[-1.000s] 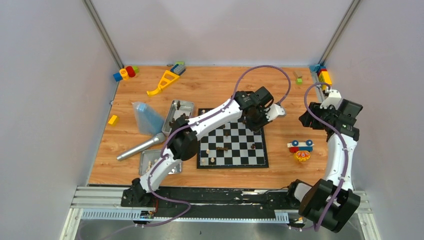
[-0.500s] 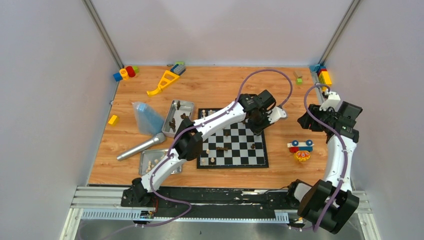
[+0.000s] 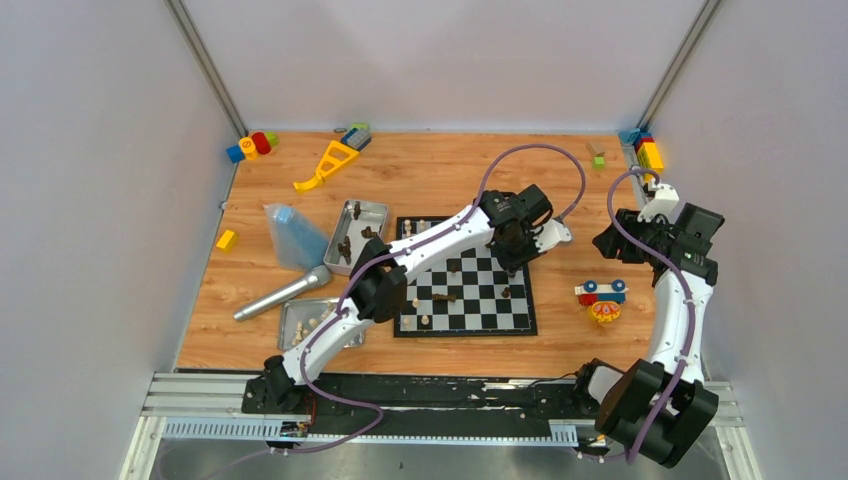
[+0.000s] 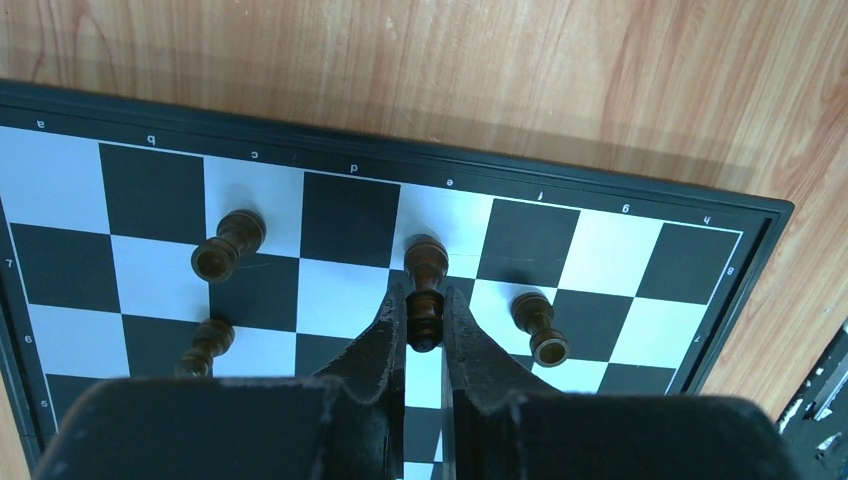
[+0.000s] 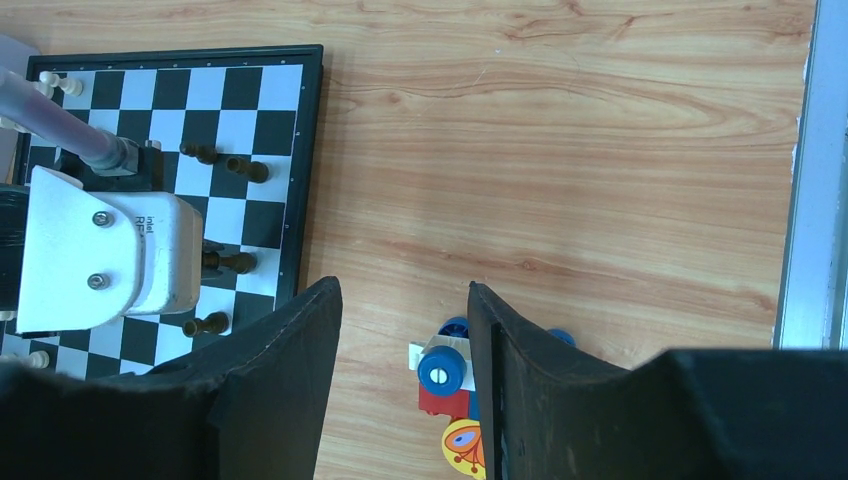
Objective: Set up the chess pieces on the board
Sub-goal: Place the chess piece on the chessboard.
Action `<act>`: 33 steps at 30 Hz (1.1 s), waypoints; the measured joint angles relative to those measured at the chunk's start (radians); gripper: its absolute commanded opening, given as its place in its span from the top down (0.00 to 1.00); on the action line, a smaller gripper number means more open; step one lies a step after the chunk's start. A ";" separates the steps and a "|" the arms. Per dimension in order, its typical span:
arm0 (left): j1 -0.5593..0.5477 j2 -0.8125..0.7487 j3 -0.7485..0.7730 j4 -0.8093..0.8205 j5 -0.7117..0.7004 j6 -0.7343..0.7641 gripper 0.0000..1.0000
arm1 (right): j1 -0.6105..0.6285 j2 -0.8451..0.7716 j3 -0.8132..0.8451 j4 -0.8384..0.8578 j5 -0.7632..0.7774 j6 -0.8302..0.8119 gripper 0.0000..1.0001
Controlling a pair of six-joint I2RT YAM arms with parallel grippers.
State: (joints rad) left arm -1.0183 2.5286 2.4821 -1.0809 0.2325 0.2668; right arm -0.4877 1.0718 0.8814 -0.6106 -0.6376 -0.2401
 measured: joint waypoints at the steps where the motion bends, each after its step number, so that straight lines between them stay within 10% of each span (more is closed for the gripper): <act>1: -0.002 0.000 0.000 -0.002 -0.001 0.000 0.88 | 0.000 0.000 0.000 0.000 -0.001 -0.001 0.49; 33: -0.025 0.008 0.006 -0.018 -0.006 -0.005 0.85 | 0.000 0.028 0.000 -0.009 -0.019 -0.016 0.49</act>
State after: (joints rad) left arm -1.0431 2.5362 2.4882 -1.0988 0.2260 0.2619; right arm -0.4877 1.1000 0.8814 -0.6197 -0.6563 -0.2558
